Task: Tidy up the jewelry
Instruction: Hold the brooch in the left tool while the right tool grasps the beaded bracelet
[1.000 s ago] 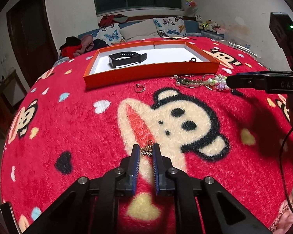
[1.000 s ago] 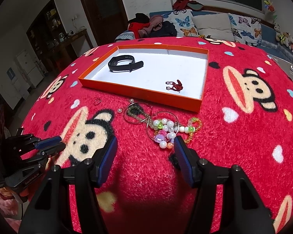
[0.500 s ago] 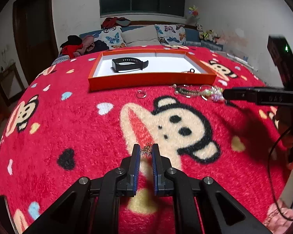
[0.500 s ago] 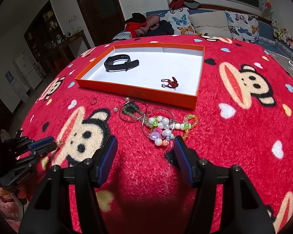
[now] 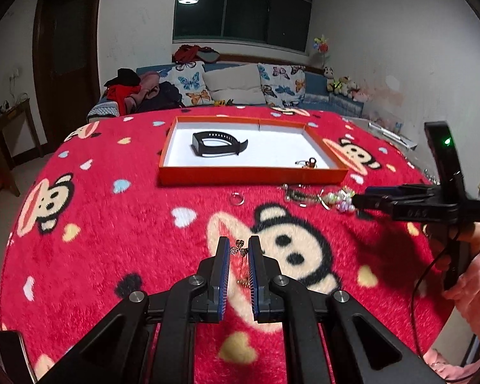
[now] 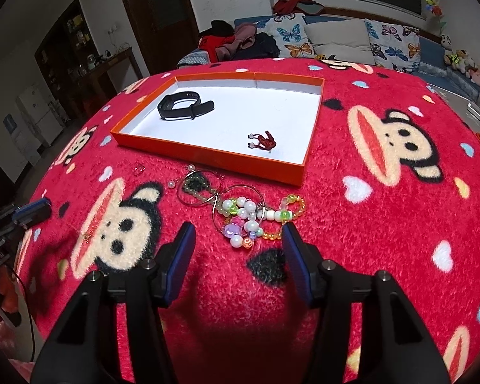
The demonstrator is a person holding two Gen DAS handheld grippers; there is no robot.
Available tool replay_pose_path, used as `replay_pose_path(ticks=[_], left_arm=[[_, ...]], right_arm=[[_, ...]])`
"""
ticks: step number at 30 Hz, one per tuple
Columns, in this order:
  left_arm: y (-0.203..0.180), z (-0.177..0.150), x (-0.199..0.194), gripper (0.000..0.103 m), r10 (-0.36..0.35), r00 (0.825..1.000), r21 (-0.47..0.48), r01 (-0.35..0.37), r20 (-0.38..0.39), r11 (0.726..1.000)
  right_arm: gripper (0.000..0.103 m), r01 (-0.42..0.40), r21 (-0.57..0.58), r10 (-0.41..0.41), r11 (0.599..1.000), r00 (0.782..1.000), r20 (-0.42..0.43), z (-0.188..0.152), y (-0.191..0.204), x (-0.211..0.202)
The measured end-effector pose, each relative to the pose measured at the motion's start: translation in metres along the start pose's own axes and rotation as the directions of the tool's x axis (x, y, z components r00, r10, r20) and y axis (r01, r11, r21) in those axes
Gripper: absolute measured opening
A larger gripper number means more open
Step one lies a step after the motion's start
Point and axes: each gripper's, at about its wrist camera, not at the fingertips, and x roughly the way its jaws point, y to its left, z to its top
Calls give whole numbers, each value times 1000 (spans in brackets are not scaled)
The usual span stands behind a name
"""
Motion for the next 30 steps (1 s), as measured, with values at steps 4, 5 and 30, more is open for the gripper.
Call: replay_pose_path(ticks=[4,5,30], left_arm=[[0,3,-1,11,2,1000,-3,-2,4,1000],[0,3,-1,11,4,1000,-3,-4,4,1000],[9,3,-2,12,9,1000,-21,-9,20,1000]], right_arm=[[55,8,-67,-10,998,1000,-25,6,5,9],[55,11,-83,-14,996,999,-32,7,6,10],[9,20,-46,-21,999,999,-34,-3,9,4]])
